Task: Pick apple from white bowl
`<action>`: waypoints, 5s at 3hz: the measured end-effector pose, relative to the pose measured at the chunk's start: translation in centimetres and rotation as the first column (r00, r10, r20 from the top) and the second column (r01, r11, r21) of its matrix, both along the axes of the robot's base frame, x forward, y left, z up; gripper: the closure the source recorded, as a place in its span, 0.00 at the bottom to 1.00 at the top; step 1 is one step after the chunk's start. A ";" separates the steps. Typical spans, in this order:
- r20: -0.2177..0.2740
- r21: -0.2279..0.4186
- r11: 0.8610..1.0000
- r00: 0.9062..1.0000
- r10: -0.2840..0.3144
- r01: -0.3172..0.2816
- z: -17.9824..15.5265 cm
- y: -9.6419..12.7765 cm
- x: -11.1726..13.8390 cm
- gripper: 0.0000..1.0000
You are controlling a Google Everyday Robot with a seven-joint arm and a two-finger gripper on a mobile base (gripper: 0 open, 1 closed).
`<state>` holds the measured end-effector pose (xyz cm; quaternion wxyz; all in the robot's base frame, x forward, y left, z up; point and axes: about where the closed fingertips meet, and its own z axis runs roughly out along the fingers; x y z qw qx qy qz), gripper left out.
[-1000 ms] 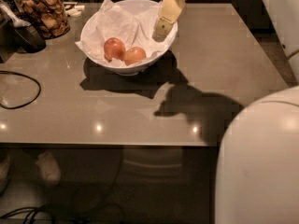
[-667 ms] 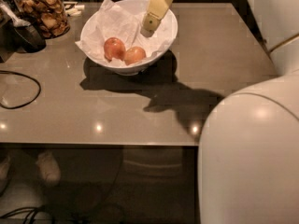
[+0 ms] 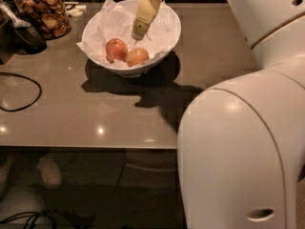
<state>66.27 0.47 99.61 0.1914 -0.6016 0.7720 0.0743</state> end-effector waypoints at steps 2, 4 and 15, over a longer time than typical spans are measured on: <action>-0.053 -0.087 0.995 0.997 -0.051 0.047 -3.6 -0.3 1.1 0.12; -0.100 -0.116 0.992 0.993 -0.058 0.046 -6.2 -0.1 1.9 0.27; -0.204 -0.154 0.988 0.979 -0.021 -0.011 -12.0 1.9 3.7 0.32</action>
Offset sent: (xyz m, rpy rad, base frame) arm -0.0264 -0.0361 -0.0554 -0.2300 0.2536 -0.0462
